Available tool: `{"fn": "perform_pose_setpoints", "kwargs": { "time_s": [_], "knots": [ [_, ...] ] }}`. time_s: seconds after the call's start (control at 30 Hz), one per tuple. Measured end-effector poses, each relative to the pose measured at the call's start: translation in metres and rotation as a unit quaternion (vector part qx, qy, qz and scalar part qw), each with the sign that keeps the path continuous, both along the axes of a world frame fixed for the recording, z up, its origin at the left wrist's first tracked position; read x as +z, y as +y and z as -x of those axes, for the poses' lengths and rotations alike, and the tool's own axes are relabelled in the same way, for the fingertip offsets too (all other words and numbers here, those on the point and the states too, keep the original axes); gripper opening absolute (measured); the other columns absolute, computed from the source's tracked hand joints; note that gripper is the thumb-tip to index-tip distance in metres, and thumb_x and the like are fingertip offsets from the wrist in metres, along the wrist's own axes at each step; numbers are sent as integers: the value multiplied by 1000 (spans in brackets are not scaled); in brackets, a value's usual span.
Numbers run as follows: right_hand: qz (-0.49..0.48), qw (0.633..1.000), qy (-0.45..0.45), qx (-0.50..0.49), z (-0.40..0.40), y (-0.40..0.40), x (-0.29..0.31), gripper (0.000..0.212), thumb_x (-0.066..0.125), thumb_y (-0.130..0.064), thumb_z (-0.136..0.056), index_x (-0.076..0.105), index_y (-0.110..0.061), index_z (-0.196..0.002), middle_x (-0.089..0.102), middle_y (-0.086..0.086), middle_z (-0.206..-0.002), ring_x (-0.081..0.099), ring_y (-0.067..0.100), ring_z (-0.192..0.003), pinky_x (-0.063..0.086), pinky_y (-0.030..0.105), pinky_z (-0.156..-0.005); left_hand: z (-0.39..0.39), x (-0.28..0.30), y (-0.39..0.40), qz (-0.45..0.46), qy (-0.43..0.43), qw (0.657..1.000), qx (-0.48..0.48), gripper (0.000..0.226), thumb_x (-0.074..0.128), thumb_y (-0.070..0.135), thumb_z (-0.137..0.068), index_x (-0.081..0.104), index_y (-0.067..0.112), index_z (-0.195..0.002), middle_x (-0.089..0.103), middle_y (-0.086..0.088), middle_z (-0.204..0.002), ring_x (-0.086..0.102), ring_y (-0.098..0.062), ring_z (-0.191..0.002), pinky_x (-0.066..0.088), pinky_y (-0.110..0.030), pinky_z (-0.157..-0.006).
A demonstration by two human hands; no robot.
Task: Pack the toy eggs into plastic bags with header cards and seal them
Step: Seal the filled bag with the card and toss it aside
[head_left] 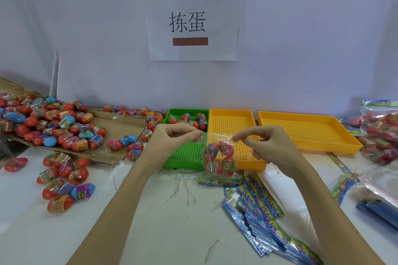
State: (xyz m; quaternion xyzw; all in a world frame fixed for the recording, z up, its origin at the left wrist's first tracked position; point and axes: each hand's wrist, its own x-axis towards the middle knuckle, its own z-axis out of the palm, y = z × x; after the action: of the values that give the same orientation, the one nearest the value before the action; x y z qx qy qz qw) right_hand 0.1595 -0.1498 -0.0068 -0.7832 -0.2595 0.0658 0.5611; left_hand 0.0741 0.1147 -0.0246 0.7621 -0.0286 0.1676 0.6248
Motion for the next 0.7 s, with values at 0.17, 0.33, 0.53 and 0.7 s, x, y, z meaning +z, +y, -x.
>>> {"fn": "perform_pose_setpoints", "kwargs": {
  "time_s": [0.17, 0.33, 0.53, 0.7],
  "knots": [
    [5, 1000, -3, -15, -1, 1, 1, 33, 58, 0, -99, 83, -20, -91, 66, -20, -57, 46, 11, -41, 36, 18, -40, -2, 0, -5, -4, 2, 1000, 9, 14, 87, 11, -80, 84, 20, -90, 81, -2, -93, 77, -15, -93, 57, -17, -82],
    [-16, 1000, -5, -23, 4, 10, 2, 41, 54, 1, -98, 84, -25, -85, 77, -16, -80, 52, 12, -47, 41, 18, -43, -1, 2, -7, -29, 12, 999, -14, 20, 79, 2, -87, 72, 20, -92, 72, 8, -91, 68, -12, -91, 56, -22, -87],
    [-22, 996, -19, 81, 16, 30, -3, 41, 52, 0, -95, 81, -26, -83, 56, 10, -54, 35, 26, -49, 29, 32, -47, 3, 13, -27, -73, 65, 991, -91, 41, 78, 50, -88, 72, 25, -121, 76, 7, -113, 72, -13, -104, 59, -27, -91],
    [-70, 996, -29, 49, 17, 33, -1, 19, 66, -16, -100, 76, -31, -107, 78, -10, -94, 49, 10, -47, 41, 25, -44, 1, 12, -26, -64, 60, 994, -57, 29, 84, 39, -80, 81, 20, -102, 81, -2, -91, 78, -17, -86, 61, -23, -78]
  ]
}}
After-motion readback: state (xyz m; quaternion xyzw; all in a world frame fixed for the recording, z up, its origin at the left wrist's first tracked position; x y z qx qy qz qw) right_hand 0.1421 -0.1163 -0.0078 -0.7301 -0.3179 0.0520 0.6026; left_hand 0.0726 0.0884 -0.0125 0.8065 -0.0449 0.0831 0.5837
